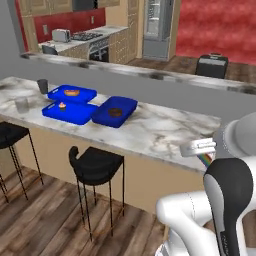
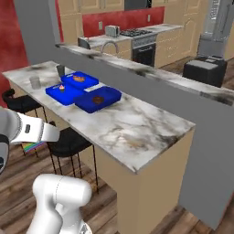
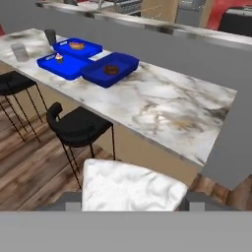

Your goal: Take the cupcake and cake from the fridge and place them on the empty tray on the dining counter.

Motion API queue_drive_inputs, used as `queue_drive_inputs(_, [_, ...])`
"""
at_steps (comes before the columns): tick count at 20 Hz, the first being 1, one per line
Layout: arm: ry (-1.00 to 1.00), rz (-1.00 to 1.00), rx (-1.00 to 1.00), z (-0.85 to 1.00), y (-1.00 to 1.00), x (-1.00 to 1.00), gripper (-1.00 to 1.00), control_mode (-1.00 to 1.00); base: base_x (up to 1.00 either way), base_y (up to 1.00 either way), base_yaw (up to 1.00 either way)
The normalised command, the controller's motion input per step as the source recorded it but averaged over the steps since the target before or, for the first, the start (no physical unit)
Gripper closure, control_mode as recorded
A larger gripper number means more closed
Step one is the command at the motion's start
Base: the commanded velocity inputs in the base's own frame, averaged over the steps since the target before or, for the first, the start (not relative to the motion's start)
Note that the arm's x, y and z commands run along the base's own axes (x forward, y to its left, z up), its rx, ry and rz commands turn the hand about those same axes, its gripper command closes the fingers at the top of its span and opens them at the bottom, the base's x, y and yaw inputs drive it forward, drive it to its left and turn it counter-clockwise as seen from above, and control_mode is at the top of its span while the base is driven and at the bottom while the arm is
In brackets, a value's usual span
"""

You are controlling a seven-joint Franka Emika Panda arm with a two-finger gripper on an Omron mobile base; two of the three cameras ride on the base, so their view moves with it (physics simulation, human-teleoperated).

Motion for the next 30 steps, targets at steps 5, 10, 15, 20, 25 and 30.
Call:
queue_drive_inputs(5, [0.0, 0.0, 0.0, 0.0, 0.0, 0.0, 1.0, 1.0, -0.19, 1.0, -0.35])
queue_drive_inputs(10, [0.0, 0.0, 0.0, 0.0, 0.0, 0.0, 1.0, 1.0, -0.63, 1.0, -0.29])
queue_drive_inputs(15, [0.0, 0.0, 0.0, 0.0, 0.0, 0.0, 1.0, 1.0, -0.11, 1.0, -0.26])
queue_drive_inputs(20, [0.0, 0.0, 0.0, 0.0, 0.0, 0.0, 1.0, 1.0, 0.09, 1.0, -0.23])
queue_drive_inputs(25, [0.0, 0.0, 0.0, 0.0, 0.0, 0.0, 1.0, 1.0, 0.35, 1.0, -0.24])
queue_drive_inputs(30, [0.0, 0.0, 0.0, 0.0, 0.0, 0.0, 1.0, 1.0, 0.31, 1.0, -0.22])
